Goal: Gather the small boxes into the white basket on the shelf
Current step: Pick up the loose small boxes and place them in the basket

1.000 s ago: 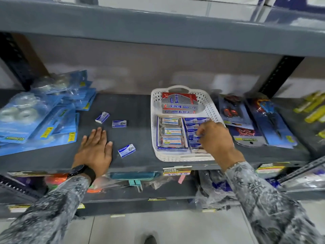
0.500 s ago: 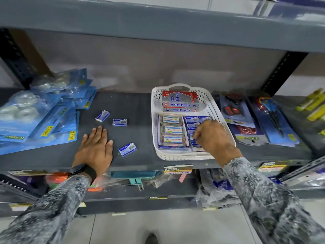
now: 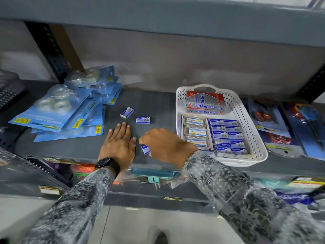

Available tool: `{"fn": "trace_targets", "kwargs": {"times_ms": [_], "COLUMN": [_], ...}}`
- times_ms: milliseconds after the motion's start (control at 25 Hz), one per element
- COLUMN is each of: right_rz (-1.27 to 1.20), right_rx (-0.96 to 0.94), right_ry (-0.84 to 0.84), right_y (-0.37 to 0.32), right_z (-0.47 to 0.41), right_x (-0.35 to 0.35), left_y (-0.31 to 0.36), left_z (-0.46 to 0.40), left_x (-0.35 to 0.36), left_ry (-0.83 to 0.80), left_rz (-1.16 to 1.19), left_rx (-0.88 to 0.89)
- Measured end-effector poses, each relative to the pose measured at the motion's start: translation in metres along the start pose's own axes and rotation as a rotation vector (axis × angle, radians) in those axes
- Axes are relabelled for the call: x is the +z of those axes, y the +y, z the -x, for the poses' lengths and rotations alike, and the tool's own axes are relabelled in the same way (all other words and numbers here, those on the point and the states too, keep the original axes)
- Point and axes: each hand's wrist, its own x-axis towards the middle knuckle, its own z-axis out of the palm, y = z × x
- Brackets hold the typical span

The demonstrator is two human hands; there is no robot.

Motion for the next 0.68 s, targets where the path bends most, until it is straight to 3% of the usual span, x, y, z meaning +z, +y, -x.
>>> {"fn": "trace_targets", "kwargs": {"times_ms": [200,360,520,600,680], "right_rz": [-0.095,-0.25,-0.359,-0.309,-0.243], "right_rx": [0.028,0.079,0.373,0.582,0.767], "right_ry": [0.113,0.327,0.534,0.498,0.3], "right_y": [-0.007,0.015,0.07,0.104,0.128], "right_z": [0.004,0.038,0.095,0.122,0.145], "right_x": [0.008,-0.005,-0.012,-0.007,0.0], "left_y": [0.001,0.0,0.001,0.0,0.0], "left_z": [0.0,-0.001,-0.001,-0.001,-0.001], "left_x": [-0.001,0.002,0.001,0.0,0.001], "left_ry": [-0.004,-0.01,-0.028,-0.031,-0.034], "left_rz": [0.009,-0.004,-0.014,-0.017,-0.034], "left_rx": [-0.009,-0.01,-0.009,-0.008,-0.002]}}
